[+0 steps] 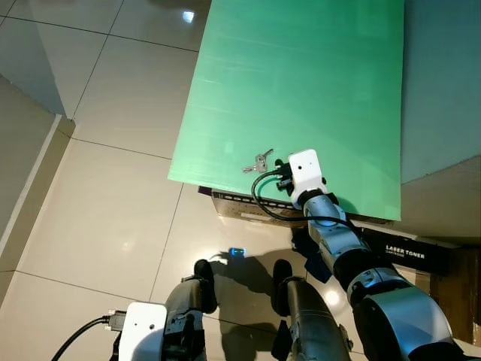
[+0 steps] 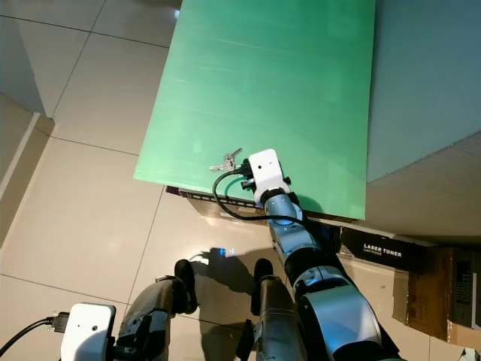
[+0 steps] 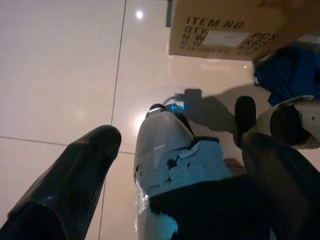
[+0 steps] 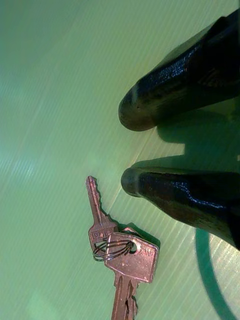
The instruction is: Hang keys on a hook
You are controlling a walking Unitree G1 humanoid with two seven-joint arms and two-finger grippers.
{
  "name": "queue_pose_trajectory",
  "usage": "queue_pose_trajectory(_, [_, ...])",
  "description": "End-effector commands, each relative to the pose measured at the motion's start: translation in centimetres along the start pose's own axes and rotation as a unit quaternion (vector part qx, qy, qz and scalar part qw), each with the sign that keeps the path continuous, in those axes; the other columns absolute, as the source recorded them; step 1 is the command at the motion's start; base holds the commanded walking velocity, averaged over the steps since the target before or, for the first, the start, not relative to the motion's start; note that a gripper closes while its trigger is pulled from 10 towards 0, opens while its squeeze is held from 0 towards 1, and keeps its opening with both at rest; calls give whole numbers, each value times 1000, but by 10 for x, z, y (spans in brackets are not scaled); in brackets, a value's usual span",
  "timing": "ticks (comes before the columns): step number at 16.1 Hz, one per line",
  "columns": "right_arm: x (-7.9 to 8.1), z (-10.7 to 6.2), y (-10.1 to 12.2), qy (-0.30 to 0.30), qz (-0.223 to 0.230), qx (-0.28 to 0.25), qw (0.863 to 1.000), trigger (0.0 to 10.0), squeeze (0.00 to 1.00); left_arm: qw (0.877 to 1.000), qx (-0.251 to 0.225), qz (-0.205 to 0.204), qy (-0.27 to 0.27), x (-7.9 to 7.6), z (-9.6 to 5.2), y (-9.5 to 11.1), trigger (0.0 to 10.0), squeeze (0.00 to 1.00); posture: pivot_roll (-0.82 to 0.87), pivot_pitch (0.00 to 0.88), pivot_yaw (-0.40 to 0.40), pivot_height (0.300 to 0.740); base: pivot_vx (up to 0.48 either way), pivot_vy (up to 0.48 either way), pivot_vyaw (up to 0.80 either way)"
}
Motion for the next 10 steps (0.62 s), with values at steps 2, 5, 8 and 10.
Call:
queue_pose_trajectory(2, [3, -13, -37, 2, -4, 64, 998, 10000, 0, 1000, 26, 0, 5, 0, -1, -12, 10000, 0, 89, 508, 3, 740, 0, 0, 0])
queue_pose_trajectory(5, [-1, -11, -23, -1, -11, 28, 1000, 10000, 0, 1000, 23, -2, 8, 1, 4, -12, 10000, 0, 76, 492, -8, 740, 0, 0, 0])
queue_pose_trajectory(8, [-12, -11, -13, -10, -8, 0, 1000, 10000, 0, 1000, 14, -6, 9, 0, 12, -8, 10000, 0, 52, 467, -24, 740, 0, 0, 0])
queue_pose_trajectory(10, [-17, -19, -7, -6, -13, -34, 999, 10000, 0, 1000, 3, -11, 5, -4, 23, -4, 10000, 0, 17, 435, -43, 740, 0, 0, 0])
Point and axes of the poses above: a point about 5 cm out from each wrist's last joint towards the gripper, its own z axis pointing out of the wrist towards the gripper, its own y axis along the axis of the wrist's last joint, x = y × z, the point moved 5 cm from there along z, pointing out of the wrist towards the gripper, and after that the axes turned 3 degrees about -z, right-handed, at the moved point
